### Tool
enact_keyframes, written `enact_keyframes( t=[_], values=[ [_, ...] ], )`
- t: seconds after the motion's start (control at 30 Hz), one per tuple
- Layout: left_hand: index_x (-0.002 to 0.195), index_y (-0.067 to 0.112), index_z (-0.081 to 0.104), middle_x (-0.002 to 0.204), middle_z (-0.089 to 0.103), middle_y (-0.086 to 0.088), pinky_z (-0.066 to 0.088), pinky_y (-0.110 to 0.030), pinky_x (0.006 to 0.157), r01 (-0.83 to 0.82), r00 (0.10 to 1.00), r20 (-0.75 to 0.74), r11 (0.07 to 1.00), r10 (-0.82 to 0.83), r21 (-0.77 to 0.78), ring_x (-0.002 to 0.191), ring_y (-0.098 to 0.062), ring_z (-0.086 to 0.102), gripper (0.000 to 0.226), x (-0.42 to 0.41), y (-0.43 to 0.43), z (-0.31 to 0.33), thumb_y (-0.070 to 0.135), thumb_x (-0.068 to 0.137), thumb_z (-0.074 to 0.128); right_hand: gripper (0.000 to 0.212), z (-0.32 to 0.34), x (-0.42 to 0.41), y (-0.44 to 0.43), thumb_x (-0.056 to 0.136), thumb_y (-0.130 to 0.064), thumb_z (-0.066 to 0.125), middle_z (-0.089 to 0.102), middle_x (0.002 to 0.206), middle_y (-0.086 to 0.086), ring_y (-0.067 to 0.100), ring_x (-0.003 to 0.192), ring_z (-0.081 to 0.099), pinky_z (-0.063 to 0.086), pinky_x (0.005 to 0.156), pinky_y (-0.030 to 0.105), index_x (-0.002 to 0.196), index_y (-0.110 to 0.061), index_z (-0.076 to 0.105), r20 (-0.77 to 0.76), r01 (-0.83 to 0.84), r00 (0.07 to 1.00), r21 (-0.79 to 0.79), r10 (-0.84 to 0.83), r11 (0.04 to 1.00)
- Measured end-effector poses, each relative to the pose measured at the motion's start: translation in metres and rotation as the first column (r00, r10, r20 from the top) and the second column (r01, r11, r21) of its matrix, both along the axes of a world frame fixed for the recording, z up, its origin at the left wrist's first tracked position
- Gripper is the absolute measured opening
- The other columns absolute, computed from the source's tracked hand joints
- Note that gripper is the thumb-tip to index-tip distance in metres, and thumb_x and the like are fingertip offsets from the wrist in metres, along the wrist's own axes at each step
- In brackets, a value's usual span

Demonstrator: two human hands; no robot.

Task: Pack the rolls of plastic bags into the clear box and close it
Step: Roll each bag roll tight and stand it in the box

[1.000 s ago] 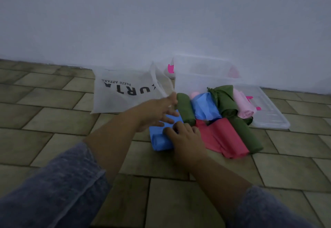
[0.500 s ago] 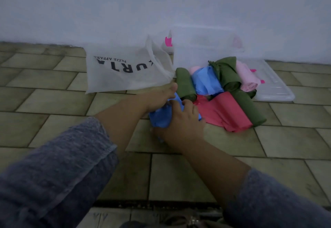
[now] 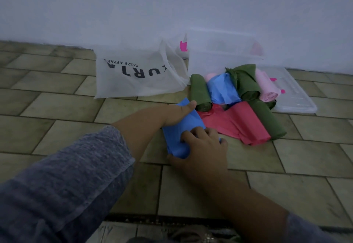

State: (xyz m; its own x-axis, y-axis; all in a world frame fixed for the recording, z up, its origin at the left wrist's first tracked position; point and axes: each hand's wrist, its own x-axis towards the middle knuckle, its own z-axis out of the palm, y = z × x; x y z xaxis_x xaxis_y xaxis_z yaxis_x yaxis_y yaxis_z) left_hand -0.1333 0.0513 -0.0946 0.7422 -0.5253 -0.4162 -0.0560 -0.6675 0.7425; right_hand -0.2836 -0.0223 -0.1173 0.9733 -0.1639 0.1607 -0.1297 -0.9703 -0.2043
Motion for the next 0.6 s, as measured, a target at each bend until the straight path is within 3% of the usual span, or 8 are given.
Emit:
enact_keyframes(
  t=[0.1, 0.17, 0.27, 0.33, 0.4, 0.5, 0.6],
  values=[
    [0.144, 0.013, 0.036, 0.153, 0.030, -0.009, 0.022, -0.041, 0.114, -0.037, 0.999, 0.039, 0.999, 0.037, -0.015, 0.138, -0.024, 0.030, 0.088, 0.001, 0.000, -0.003, 0.072, 0.080, 0.035, 0.057, 0.007, -0.001, -0.013, 0.066, -0.074, 0.050, 0.051, 0.111, -0.012, 0.018, 0.109, 0.039, 0.035, 0.086, 0.043, 0.112, -0.041, 0.050, -0.094, -0.117, 0.988, 0.025, 0.119, 0.993],
    [0.144, 0.016, 0.036, 0.153, 0.029, -0.008, 0.023, -0.040, 0.114, -0.021, 0.999, 0.043, 1.000, 0.020, 0.013, 0.138, -0.024, 0.031, 0.086, -0.002, 0.000, -0.003, 0.073, 0.080, 0.033, 0.053, 0.014, -0.003, -0.027, 0.069, -0.055, 0.059, 0.054, 0.116, -0.013, 0.016, 0.112, 0.043, 0.035, 0.090, 0.040, 0.119, -0.038, 0.050, -0.115, -0.171, 0.976, 0.111, 0.184, 0.979],
    [0.145, 0.020, 0.034, 0.154, 0.025, -0.007, 0.021, -0.036, 0.112, 0.025, 0.999, 0.046, 0.998, -0.028, 0.058, 0.139, -0.025, 0.027, 0.074, -0.009, 0.001, 0.000, 0.067, 0.087, 0.029, 0.045, 0.023, 0.001, -0.046, 0.069, -0.017, 0.061, 0.062, 0.108, 0.000, 0.022, 0.101, 0.055, 0.041, 0.087, 0.040, 0.113, -0.022, 0.055, -0.101, -0.197, 0.967, 0.287, 0.234, 0.938],
    [0.142, 0.024, 0.039, 0.152, 0.032, -0.004, 0.024, -0.030, 0.106, 0.066, 0.987, 0.146, 0.997, -0.071, 0.038, 0.137, -0.022, 0.031, 0.063, -0.016, 0.006, 0.008, 0.060, 0.092, 0.032, 0.043, 0.025, 0.005, -0.053, 0.070, -0.004, 0.059, 0.065, 0.108, 0.007, 0.027, 0.098, 0.058, 0.043, 0.084, 0.042, 0.111, -0.016, 0.059, -0.101, -0.226, 0.956, 0.340, 0.275, 0.913],
    [0.135, 0.030, 0.047, 0.142, 0.046, 0.002, 0.033, -0.023, 0.093, 0.115, 0.955, 0.272, 0.993, -0.117, 0.023, 0.124, -0.015, 0.045, 0.054, -0.022, 0.014, 0.016, 0.058, 0.089, 0.046, 0.040, 0.025, 0.008, -0.058, 0.072, 0.000, 0.059, 0.065, 0.111, 0.008, 0.028, 0.101, 0.059, 0.044, 0.085, 0.042, 0.110, -0.015, 0.061, -0.099, -0.254, 0.946, 0.370, 0.310, 0.894],
    [0.120, 0.037, 0.049, 0.116, 0.055, 0.014, 0.039, -0.019, 0.072, 0.262, 0.914, 0.268, 0.948, -0.304, 0.181, 0.092, -0.001, 0.054, 0.053, -0.036, 0.029, 0.023, 0.058, 0.074, 0.066, 0.035, 0.023, 0.012, -0.064, 0.074, -0.002, 0.062, 0.067, 0.106, 0.004, 0.023, 0.097, 0.061, 0.047, 0.082, 0.040, 0.105, -0.018, 0.063, -0.086, -0.269, 0.939, 0.418, 0.332, 0.868],
    [0.120, 0.031, 0.048, 0.117, 0.057, 0.010, 0.045, -0.027, 0.077, 0.314, 0.879, 0.257, 0.895, -0.401, 0.318, 0.092, -0.008, 0.055, 0.052, -0.048, 0.035, 0.011, 0.048, 0.076, 0.071, 0.035, 0.021, 0.016, -0.069, 0.076, -0.002, 0.066, 0.065, 0.110, -0.004, 0.014, 0.100, 0.059, 0.047, 0.088, 0.033, 0.105, -0.022, 0.064, -0.112, -0.245, 0.933, 0.501, 0.343, 0.830]
  ],
)
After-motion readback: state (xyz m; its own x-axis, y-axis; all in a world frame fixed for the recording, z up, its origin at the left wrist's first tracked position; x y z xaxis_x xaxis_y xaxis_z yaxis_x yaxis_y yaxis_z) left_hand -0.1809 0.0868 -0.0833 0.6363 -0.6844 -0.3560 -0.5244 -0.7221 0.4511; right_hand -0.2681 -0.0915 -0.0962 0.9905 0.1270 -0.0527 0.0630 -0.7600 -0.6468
